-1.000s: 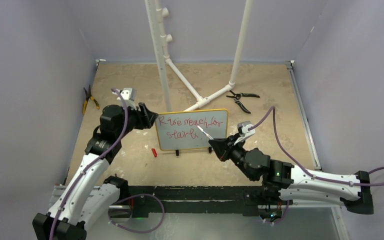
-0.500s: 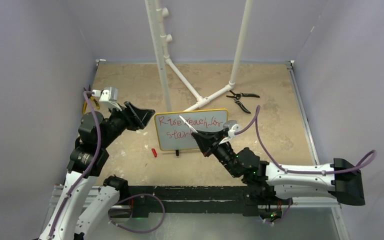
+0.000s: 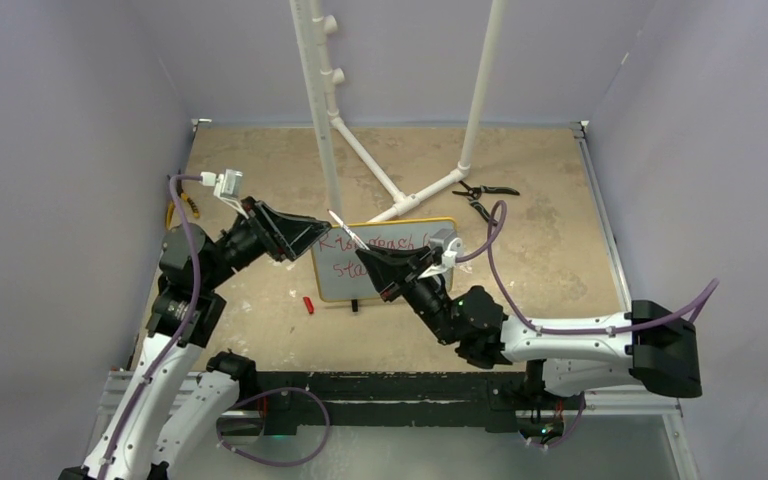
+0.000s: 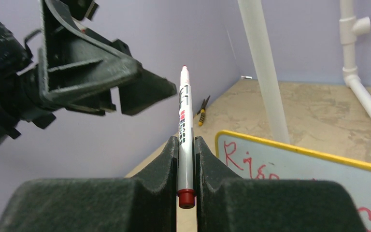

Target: Write a sentence on the whiteboard

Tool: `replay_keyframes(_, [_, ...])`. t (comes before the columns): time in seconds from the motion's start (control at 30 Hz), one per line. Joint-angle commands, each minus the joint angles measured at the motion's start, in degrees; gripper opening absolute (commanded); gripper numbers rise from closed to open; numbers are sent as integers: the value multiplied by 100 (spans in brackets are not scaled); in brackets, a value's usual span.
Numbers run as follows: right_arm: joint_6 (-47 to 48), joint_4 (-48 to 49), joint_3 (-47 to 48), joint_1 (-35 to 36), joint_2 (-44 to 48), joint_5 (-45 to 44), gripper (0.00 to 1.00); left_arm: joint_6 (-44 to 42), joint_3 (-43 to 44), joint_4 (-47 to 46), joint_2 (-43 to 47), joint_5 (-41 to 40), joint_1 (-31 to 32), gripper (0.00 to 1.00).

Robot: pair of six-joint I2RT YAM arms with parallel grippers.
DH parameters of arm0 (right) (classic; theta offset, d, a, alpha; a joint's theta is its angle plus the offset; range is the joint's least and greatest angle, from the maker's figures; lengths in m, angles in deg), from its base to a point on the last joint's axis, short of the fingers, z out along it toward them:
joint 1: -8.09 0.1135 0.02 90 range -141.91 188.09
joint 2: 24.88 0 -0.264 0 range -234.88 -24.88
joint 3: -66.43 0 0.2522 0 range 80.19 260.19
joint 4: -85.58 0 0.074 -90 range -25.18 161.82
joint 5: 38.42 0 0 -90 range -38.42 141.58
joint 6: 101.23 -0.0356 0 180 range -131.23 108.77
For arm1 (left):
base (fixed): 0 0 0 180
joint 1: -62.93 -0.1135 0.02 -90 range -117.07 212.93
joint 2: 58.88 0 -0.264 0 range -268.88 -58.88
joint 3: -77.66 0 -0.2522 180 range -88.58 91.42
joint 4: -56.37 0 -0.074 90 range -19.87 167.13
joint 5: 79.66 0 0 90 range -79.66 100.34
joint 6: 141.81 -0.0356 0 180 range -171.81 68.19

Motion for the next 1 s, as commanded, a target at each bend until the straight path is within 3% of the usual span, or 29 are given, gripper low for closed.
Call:
replay_keyframes(0.0, [257, 463, 433, 1, -230, 91, 0, 409, -111, -617, -48, 290, 1, 63])
replay_keyframes(0.3, [330, 521, 692, 1, -624, 334, 0, 1063, -553, -1249, 48, 131, 2, 59])
replay_keyframes(0.43, [359, 522, 762, 9, -720, 367, 0, 1254, -691, -1300, 74, 12, 3, 42])
replay_keyframes(0.73, [447, 484, 601, 12, -833, 709, 0, 2461, -1351, -2392, 301, -382, 3, 19])
replay_keyframes(0.87, [393, 420, 513, 43, -852, 946, 0, 2366, -1350, -2161, 354, -516, 5, 2])
replay_keyframes(0.97, [315, 238, 493, 54, -811, 1048, 0, 2370, -1468, -2150, 383, -583, 1, 0])
